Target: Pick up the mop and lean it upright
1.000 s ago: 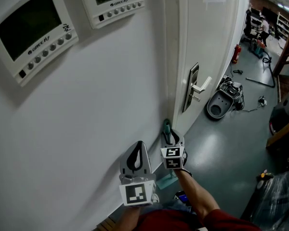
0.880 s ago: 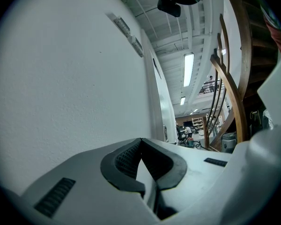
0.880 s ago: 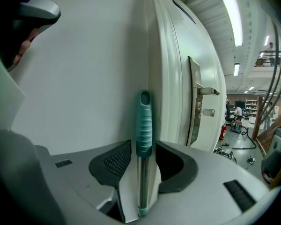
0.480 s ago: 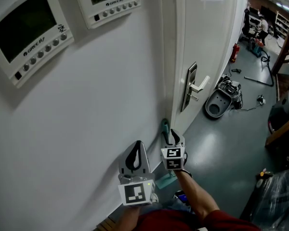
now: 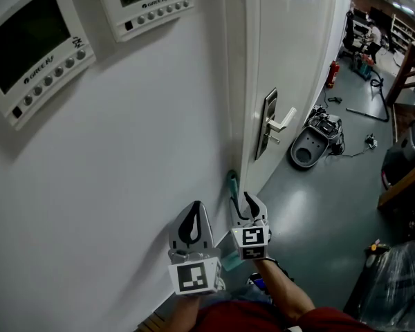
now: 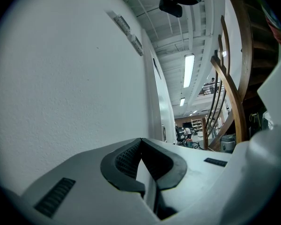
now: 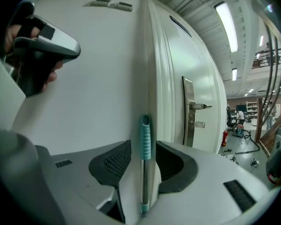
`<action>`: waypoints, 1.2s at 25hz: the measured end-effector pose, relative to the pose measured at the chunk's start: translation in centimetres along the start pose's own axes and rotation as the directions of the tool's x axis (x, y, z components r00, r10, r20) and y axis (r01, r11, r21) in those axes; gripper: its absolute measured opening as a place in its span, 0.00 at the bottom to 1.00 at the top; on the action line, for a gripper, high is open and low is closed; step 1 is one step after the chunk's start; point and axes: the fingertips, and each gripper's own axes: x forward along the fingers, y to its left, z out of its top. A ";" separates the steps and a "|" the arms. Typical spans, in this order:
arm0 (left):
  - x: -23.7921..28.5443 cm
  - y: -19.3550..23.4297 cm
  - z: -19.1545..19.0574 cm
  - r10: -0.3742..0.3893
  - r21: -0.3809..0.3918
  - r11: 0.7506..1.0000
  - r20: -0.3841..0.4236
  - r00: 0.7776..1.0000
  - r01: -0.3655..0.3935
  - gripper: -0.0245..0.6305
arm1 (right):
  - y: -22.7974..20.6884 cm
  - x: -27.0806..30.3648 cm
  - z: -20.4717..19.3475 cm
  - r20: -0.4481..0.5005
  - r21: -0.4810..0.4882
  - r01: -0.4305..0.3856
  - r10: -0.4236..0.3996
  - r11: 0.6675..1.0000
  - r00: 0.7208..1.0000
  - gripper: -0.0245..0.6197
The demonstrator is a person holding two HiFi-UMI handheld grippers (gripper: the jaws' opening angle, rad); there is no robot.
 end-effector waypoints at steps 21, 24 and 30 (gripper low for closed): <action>0.4 -0.5 0.3 -0.016 0.002 1.000 0.010 1.000 0.016 0.06 | -0.5 -7.3 0.8 0.022 0.026 0.006 -0.006 1.000 1.000 0.29; 0.4 -0.4 0.2 -0.015 0.015 1.000 0.001 1.000 0.015 0.06 | -0.7 -7.4 1.7 0.062 0.002 0.002 -0.002 1.000 0.998 0.29; 0.6 -0.4 0.4 -0.018 0.040 0.999 0.011 1.000 0.017 0.06 | -0.8 -8.3 5.4 0.191 -0.016 -0.005 0.008 1.000 0.982 0.29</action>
